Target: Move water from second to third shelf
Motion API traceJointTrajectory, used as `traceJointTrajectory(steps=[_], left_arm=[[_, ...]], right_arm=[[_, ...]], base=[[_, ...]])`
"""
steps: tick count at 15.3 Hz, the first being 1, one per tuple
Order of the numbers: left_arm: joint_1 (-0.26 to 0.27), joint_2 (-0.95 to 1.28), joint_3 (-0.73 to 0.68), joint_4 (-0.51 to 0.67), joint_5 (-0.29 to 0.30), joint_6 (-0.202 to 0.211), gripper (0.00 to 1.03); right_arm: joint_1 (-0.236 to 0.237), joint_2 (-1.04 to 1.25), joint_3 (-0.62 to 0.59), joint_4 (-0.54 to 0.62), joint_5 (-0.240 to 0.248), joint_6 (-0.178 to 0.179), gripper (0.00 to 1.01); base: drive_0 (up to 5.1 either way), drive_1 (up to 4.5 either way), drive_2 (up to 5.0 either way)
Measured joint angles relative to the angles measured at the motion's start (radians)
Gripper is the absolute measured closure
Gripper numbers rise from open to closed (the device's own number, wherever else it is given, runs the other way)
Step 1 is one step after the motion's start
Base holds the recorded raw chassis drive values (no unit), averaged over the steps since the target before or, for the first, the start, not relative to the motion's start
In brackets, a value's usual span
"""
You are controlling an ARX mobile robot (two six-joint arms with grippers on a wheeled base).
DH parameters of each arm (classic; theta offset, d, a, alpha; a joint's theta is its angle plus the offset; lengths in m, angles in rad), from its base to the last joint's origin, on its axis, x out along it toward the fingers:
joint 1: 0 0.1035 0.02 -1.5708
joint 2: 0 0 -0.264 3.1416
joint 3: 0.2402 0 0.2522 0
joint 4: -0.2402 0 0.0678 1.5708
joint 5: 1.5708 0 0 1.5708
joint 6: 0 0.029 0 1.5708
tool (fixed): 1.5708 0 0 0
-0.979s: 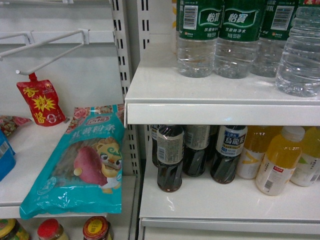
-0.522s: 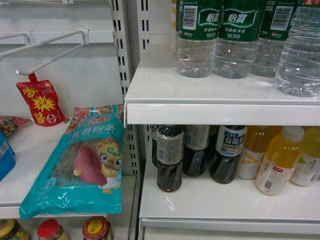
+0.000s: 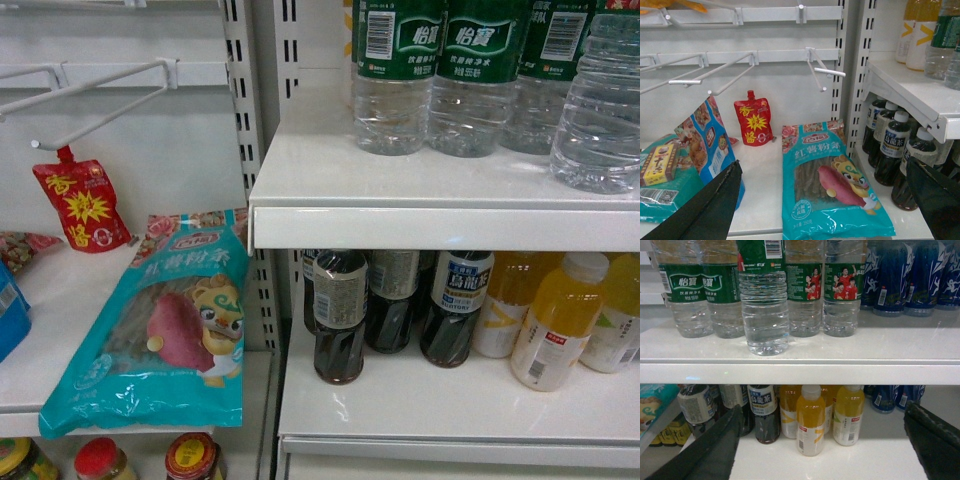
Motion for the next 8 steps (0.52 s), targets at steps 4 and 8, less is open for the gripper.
traceJointTrajectory(steps=[4,8], left_arm=[[0.000,0.000,0.000,0.000,0.000,0.000,0.05],[0.000,0.000,0.000,0.000,0.000,0.000,0.05]], right_arm=[[0.000,0.000,0.000,0.000,0.000,0.000,0.03],[0.000,0.000,0.000,0.000,0.000,0.000,0.03]], base=[[0.0,0.00,0.0],[0.0,0.00,0.0]])
